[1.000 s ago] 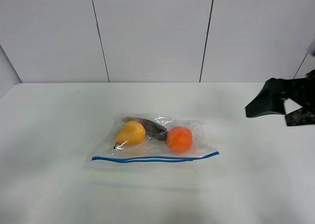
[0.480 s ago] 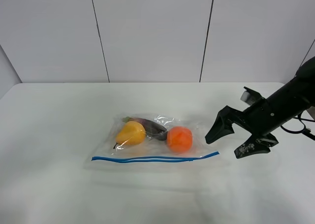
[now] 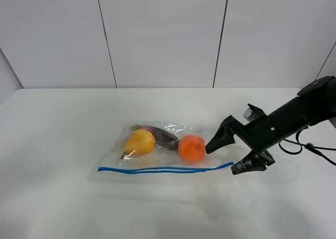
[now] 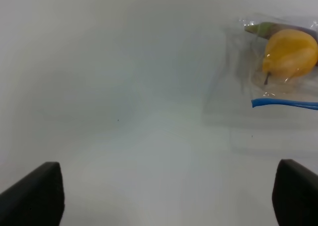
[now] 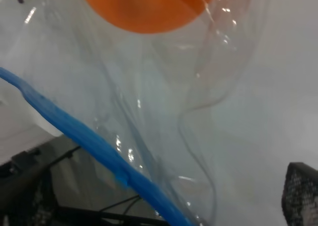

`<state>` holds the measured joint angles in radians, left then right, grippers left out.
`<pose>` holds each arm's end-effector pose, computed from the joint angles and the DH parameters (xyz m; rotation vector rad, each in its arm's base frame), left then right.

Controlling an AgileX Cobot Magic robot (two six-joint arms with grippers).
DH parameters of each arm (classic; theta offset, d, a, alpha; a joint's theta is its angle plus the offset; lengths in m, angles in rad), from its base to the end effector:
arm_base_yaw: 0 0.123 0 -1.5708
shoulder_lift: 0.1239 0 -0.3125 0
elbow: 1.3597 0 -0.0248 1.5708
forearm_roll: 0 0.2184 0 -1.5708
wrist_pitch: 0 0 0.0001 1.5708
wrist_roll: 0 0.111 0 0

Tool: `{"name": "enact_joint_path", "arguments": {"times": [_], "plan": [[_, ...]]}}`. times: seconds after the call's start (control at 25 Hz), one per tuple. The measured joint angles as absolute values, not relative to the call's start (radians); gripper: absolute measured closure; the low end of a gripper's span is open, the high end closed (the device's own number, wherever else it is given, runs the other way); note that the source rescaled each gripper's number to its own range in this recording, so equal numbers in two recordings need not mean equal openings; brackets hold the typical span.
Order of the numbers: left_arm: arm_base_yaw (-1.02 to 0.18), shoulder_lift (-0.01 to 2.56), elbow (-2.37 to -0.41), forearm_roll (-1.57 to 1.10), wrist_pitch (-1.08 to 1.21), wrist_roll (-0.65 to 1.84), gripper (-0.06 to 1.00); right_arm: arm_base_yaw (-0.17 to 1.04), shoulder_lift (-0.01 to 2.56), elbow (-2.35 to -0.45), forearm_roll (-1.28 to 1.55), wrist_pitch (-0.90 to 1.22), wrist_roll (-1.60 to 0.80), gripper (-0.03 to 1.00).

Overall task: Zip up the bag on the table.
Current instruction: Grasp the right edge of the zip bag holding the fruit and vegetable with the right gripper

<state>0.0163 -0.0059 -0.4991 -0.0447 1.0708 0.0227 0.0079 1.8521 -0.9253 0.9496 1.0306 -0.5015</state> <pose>-0.0445 -0.0051 0.2511 0.0090 2.0487 -0.0293 0.2837 0.0797 0.1847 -0.1836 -2.8280 -1.1452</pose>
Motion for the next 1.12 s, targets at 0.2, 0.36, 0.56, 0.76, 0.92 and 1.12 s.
{"name": "enact_joint_path", "arguments": {"times": [0.2, 0.36, 0.56, 0.76, 0.92, 1.12], "plan": [[0.016, -0.006, -0.499, -0.045, 1.071, 0.023, -0.02, 0.008, 1.857, -0.926, 0.962, 1.048, -0.482, 0.32], [0.016, -0.006, -0.499, -0.045, 1.071, 0.023, -0.02, 0.008, 1.857, -0.926, 0.964, 1.078, -0.459, 0.53], [0.016, -0.006, -0.499, -0.045, 1.071, 0.023, -0.02, 0.008, 1.857, -0.926, 0.965, 1.095, -0.458, 0.57], [0.016, -0.006, -0.499, -0.045, 1.071, 0.023, -0.02, 0.008, 1.857, -0.926, 0.966, 1.096, -0.442, 0.58], [0.016, -0.006, -0.499, -0.045, 1.071, 0.023, -0.02, 0.008, 1.858, -0.926, 0.966, 1.096, -0.441, 0.61], [0.016, -0.006, -0.499, -0.045, 1.071, 0.023, -0.02, 0.008, 1.858, -0.926, 0.966, 1.096, -0.441, 0.76]]}}
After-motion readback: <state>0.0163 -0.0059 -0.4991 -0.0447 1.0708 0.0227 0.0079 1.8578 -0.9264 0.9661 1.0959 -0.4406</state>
